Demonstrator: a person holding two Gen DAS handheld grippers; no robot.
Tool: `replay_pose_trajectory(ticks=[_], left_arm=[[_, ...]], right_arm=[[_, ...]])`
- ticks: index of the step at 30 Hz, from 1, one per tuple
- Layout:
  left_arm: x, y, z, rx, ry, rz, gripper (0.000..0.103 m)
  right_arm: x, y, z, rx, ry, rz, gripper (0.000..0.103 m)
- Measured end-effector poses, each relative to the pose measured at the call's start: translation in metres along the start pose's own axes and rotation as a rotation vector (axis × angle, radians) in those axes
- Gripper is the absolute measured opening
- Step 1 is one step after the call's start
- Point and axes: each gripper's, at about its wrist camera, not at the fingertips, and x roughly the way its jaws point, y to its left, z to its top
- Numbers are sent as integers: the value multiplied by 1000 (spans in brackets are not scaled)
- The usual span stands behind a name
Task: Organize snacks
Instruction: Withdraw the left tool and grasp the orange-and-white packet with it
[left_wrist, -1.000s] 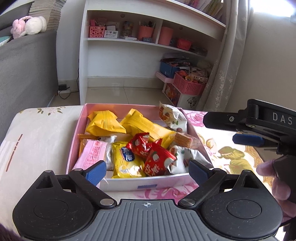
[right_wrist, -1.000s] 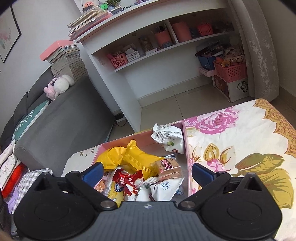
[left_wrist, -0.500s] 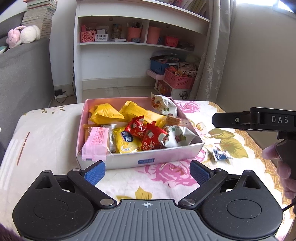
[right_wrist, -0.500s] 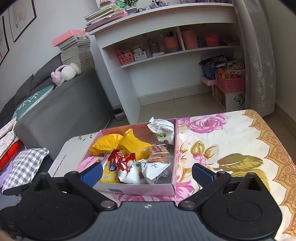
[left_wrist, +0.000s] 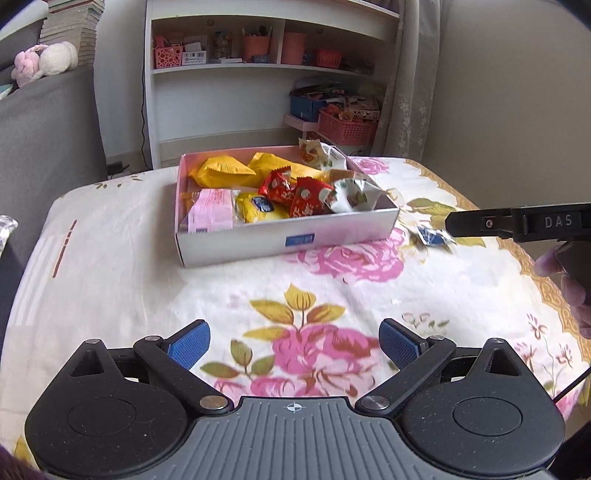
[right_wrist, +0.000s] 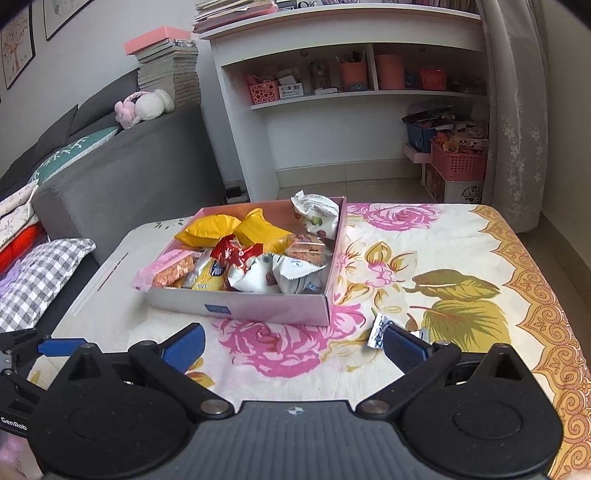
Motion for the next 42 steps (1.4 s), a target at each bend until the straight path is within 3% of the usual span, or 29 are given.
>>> replay_pose_trajectory(ticks=[9,19,28,32,36,42], left_arm=[[-20,-4,-36,45,35,-93,99],[-20,-30,-81,265,115,-198,99],[-11,-36,-86,306,165,-197,96],[-7,-36,-82,320,149,-173,77],[-3,-33,-74,288,136,-167,65],[6,-33,-66,273,119,-154,57]], right_arm=[[-9,18,-32,-45,56,20,97],[-14,30,-49,-87,86,25,97],[-9,30,-56,-105,113,0,97],[-6,21,-54,-94,108,-39,97],[1,6,-47,-61,100,-81,97],[15,-17,-41,-37,106,-144,97]])
